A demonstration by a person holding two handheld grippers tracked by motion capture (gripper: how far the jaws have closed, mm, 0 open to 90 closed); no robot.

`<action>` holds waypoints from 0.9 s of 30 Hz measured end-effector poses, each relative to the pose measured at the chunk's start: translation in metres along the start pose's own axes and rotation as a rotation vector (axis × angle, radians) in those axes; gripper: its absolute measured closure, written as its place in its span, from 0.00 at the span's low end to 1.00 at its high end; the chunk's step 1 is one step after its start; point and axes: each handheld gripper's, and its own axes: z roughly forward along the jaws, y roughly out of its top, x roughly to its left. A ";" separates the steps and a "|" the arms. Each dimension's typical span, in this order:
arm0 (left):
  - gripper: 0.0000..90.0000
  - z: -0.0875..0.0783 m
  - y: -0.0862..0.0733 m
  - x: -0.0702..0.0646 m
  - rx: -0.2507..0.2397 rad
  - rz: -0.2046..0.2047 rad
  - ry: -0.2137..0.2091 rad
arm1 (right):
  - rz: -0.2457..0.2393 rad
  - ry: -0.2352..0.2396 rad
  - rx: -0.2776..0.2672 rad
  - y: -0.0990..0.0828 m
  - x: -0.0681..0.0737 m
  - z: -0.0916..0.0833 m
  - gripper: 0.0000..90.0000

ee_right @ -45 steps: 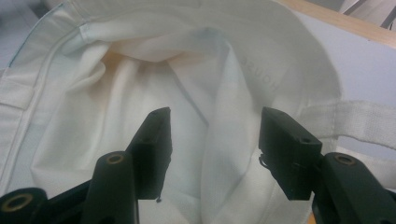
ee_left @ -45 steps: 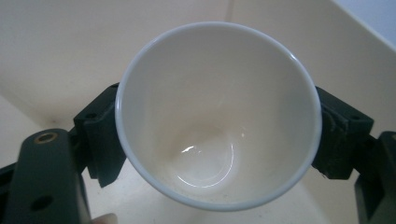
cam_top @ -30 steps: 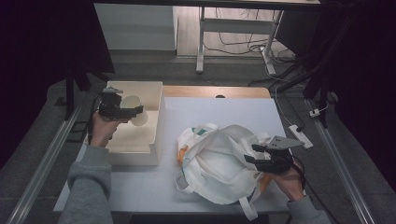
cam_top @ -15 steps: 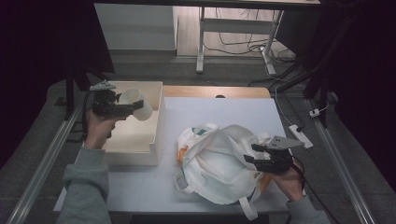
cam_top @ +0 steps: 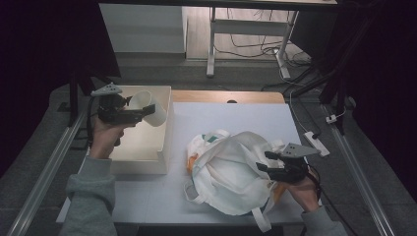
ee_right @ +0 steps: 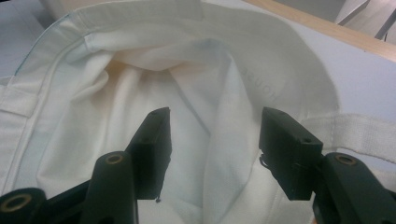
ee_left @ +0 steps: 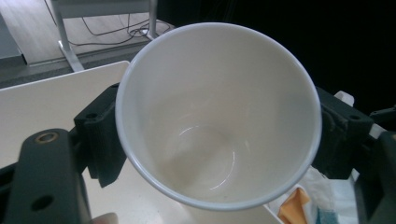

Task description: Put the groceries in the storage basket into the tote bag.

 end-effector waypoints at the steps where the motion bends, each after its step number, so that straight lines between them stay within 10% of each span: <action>1: 0.22 0.000 0.001 -0.001 -0.006 0.001 -0.012 | 0.000 0.000 -0.001 0.000 0.000 0.000 0.49; 27: 0.22 0.024 0.007 -0.053 -0.011 0.051 -0.243 | -0.007 0.007 -0.018 0.005 0.005 0.002 0.49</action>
